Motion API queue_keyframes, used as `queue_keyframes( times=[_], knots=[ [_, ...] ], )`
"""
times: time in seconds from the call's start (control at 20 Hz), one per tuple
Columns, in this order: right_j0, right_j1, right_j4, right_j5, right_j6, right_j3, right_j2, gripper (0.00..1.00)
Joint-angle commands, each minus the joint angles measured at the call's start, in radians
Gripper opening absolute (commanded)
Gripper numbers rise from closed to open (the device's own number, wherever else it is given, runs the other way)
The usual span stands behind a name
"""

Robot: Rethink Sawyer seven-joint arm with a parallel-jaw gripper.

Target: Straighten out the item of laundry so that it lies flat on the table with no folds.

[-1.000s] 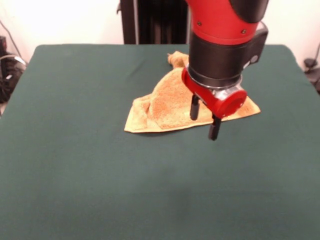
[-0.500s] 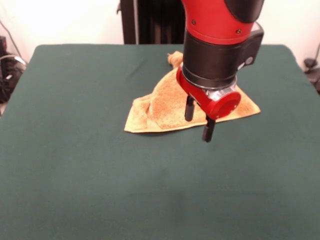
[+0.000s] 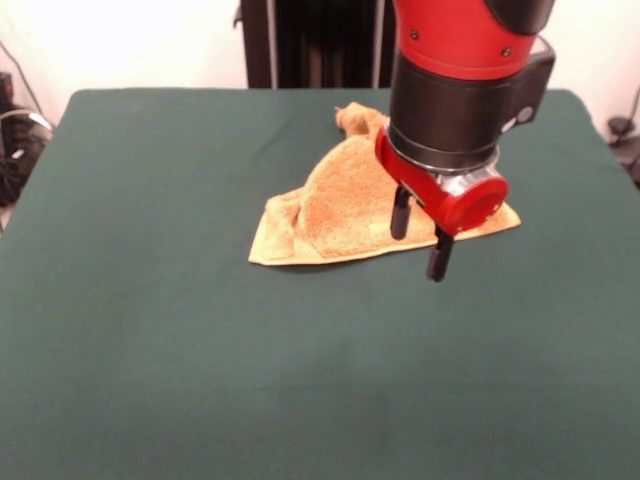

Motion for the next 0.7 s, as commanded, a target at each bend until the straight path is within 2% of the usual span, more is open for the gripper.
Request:
queue_keyframes(
  times=[0.05, 0.35, 0.45, 0.7],
  knots=[
    [0.064, -0.022, 0.081, 0.113, 0.412, 0.071, 0.0, 1.0],
    [0.115, -0.009, 0.11, 0.138, 0.521, 0.05, -0.056, 1.0],
    [0.128, -0.009, 0.138, 0.142, 0.588, 0.056, -0.064, 1.0],
    [0.15, 0.016, 0.131, 0.155, 0.65, 0.039, -0.117, 1.0]
  ],
)
